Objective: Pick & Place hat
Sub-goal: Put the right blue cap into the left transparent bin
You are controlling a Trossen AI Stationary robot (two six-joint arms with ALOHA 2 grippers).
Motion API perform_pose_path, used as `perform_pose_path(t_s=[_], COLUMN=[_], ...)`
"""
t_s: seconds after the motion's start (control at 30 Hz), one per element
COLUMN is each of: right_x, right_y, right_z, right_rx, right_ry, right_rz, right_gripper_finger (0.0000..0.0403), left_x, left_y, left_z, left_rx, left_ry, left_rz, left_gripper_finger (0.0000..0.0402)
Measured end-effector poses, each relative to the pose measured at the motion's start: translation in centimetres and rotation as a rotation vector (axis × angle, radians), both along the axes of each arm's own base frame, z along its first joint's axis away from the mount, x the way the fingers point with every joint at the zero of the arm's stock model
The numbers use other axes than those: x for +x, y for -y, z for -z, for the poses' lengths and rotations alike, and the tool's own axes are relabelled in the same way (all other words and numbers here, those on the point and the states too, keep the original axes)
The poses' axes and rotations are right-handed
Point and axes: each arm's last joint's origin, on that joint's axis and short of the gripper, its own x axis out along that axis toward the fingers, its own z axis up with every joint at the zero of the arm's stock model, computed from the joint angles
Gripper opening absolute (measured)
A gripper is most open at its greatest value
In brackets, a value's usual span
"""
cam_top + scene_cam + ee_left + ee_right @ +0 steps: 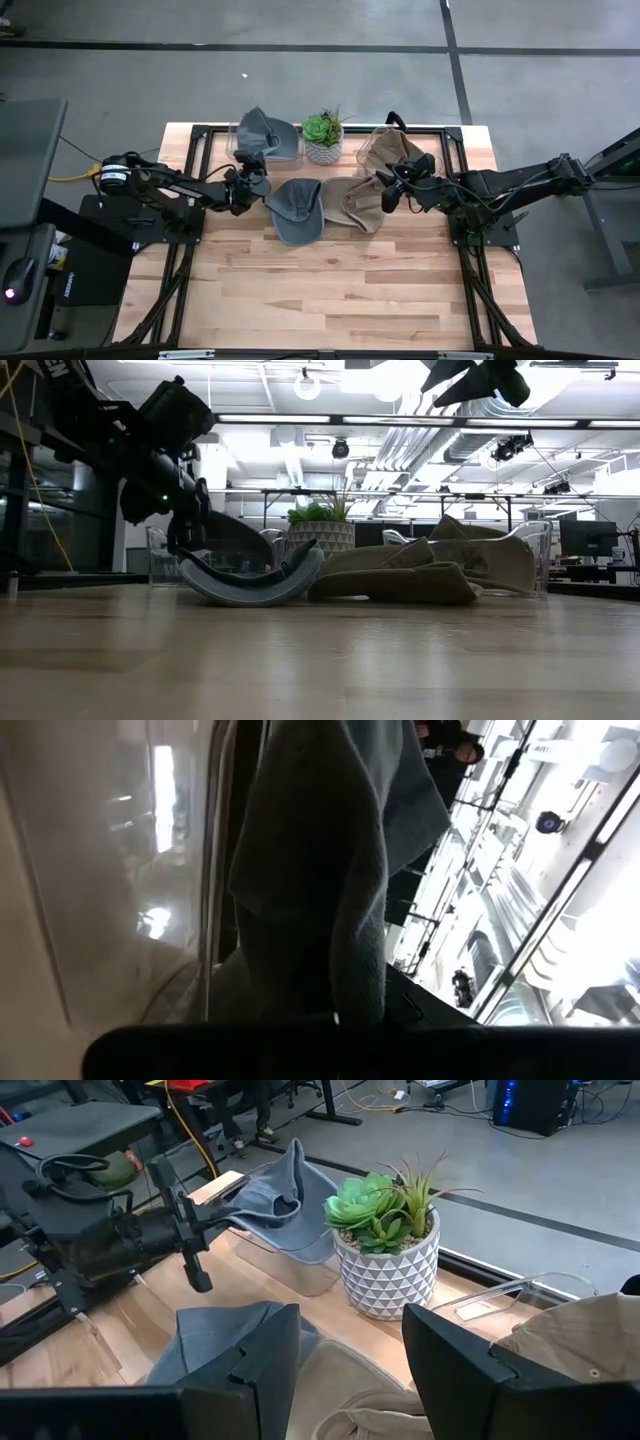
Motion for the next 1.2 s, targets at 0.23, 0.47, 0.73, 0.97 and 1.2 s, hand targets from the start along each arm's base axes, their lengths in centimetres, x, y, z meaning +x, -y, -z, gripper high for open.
perform_pose_path(t_s=[0.23,0.47,0.73,0.97,1.2], right_x=[0.0,0.0,0.0,0.0,0.0], right_y=[0.0,0.0,0.0,0.0,-0.1], right_z=[0.0,0.0,0.0,0.0,0.0], right_rx=[-0.001,-0.001,0.003,0.005,0.013], right_ry=[-0.002,-0.002,-0.002,-0.001,-0.003], right_rz=[-0.003,-0.003,-0.008,-0.009,-0.022], right_gripper_finger=[0.0172,0.0172,0.0172,0.0172,0.0172], left_x=[0.0,0.0,0.0,0.3,0.1], left_y=[0.0,0.0,0.0,0.0,0.0], left_z=[0.1,0.1,0.0,-0.7,-1.8], left_rx=[0.000,0.002,-0.003,0.008,0.009], left_ry=[-0.042,-0.050,0.001,0.094,0.152], left_rz=[0.016,0.018,0.010,0.010,0.027], left_gripper_finger=[0.0030,0.0117,0.0193,0.0215,0.0215])
